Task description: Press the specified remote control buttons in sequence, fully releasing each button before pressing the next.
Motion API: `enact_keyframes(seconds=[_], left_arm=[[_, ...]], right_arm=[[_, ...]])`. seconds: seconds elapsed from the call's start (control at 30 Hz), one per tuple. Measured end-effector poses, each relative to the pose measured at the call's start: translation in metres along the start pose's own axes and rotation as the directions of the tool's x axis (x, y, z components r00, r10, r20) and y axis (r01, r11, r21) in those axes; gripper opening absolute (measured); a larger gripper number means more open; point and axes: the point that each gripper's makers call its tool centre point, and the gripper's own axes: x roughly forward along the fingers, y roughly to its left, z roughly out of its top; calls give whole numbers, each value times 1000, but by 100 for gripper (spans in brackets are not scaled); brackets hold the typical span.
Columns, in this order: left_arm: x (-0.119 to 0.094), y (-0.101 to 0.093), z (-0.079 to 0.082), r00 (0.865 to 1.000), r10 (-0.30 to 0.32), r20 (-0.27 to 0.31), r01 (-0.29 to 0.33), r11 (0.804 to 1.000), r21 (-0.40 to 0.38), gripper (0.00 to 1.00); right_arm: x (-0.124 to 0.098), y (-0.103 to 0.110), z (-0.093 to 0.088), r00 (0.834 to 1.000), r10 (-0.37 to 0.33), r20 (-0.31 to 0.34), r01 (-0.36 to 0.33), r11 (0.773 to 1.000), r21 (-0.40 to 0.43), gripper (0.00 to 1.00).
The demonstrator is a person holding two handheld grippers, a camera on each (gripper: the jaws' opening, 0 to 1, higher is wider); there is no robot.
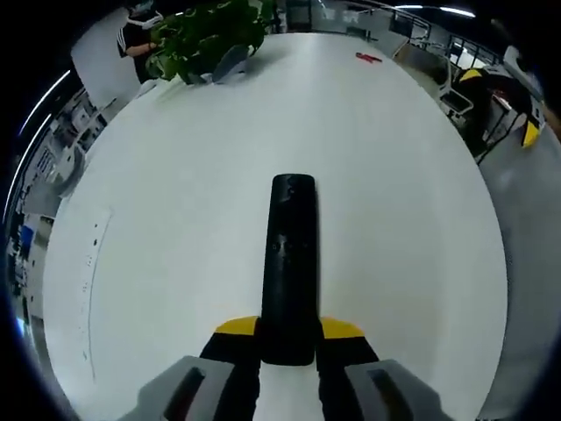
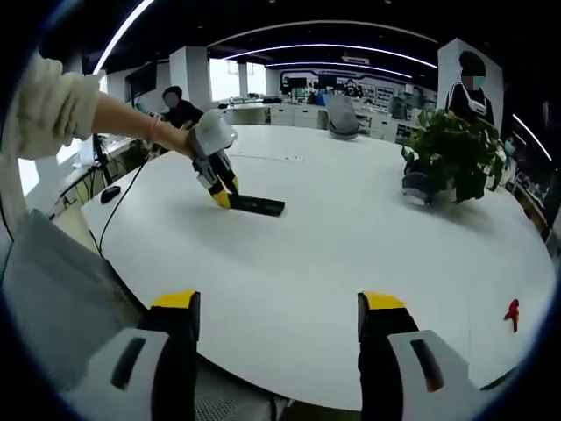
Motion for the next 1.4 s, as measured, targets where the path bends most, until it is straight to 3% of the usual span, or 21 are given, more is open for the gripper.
enact_keyframes(seconds=[0.17, 0.4, 0.63, 0.87, 1.4], left_arm=[[-4, -12, -11, 998, 3, -62, 1, 998, 65, 23], [-8, -37, -22, 995, -6, -99, 11, 998, 55, 22], [-12, -74, -33, 995, -53, -85, 54, 998, 13, 22], [-17, -106, -44, 994, -59, -93, 63, 997, 44, 22], [-20, -151, -45, 996, -65, -64, 68, 997, 46, 22]], right_arm=[[0, 1, 0, 1000, 6, 4, -6, 1000, -1, 75], [1, 7, 0, 1000, 29, -2, -29, 1000, -12, 73], [2, 12, -1, 998, 54, -13, -54, 998, -27, 72], [4, 17, -3, 996, 88, -31, -89, 995, -42, 69], [5, 26, -6, 990, 128, -65, -134, 988, -83, 64]])
